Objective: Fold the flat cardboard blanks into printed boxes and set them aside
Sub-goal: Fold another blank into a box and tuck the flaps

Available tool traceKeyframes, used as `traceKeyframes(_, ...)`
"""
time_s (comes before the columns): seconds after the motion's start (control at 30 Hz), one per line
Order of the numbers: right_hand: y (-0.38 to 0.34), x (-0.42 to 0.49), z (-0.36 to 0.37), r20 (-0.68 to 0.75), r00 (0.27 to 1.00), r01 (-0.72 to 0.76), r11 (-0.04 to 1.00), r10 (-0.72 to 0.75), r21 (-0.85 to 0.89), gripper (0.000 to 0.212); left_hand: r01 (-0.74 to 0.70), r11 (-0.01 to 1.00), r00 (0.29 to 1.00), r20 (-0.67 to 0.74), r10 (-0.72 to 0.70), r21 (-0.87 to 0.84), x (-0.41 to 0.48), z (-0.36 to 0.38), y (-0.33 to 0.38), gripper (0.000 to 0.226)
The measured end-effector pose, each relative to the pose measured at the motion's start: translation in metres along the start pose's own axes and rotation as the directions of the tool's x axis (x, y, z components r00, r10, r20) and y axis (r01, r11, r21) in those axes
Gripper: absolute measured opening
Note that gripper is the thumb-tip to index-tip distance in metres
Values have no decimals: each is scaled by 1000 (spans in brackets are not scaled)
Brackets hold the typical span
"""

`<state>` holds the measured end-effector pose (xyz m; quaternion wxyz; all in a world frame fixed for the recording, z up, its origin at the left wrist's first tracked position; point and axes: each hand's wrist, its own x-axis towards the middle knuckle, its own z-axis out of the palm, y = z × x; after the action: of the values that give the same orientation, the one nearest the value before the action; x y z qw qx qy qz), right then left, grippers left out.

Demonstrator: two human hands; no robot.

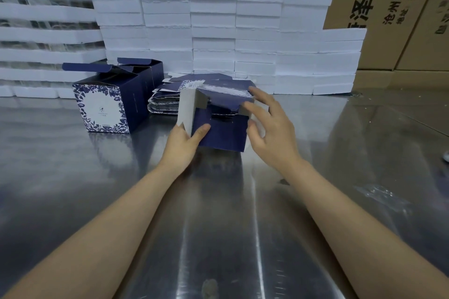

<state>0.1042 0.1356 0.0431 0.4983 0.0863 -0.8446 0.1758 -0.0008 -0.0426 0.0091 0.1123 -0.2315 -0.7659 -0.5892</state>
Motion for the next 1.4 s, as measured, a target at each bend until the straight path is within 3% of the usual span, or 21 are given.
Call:
traceKeyframes(0.07,-3,1,-5,37,994,-106,991,104,80,47,-102,993,991,94,96,64,-4,2,4,54)
traceKeyframes(0.17,-2,9,-15,35,986,-168,949,165,267,55,-225,974,930,308,202,39,-6,4,4,113)
traceKeyframes(0.23,-2,15,-23,65,970,-243,904,235,351,60,-295,947,903,362,232,129,-7,2,4,132)
traceKeyframes(0.37,-7,22,-37,179,925,-380,808,336,450,63,-479,827,862,338,378,296,-7,-5,5,117)
traceKeyframes(0.47,-12,24,-43,330,900,-424,752,286,505,66,-540,784,834,319,450,308,-6,-11,6,97)
traceKeyframes(0.57,-18,23,-44,462,862,-464,688,206,558,69,-546,777,830,327,452,312,-4,-15,4,95)
traceKeyframes(0.63,-20,23,-45,490,855,-446,722,169,529,68,-548,773,829,333,449,320,-3,-16,2,96)
traceKeyframes(0.73,-15,23,-46,524,847,-294,903,93,315,64,-567,746,818,351,457,349,-3,-13,3,93)
traceKeyframes(0.83,-6,24,-47,468,883,-53,998,38,17,62,-582,708,808,376,453,400,-4,-11,6,93)
traceKeyframes(1.0,5,19,-42,225,971,-27,976,77,-215,60,-608,636,792,409,453,475,-8,-9,13,90)
traceKeyframes(1.13,11,13,-34,53,994,-87,993,91,-76,68,-607,598,795,412,445,524,-11,-5,18,89)
traceKeyframes(1.27,13,7,-28,-67,998,0,999,3,40,58,-590,585,807,384,448,556,-13,-4,18,90)
traceKeyframes(1.4,9,4,-23,37,995,-104,968,98,230,56,-552,604,833,351,427,575,-15,-1,18,89)
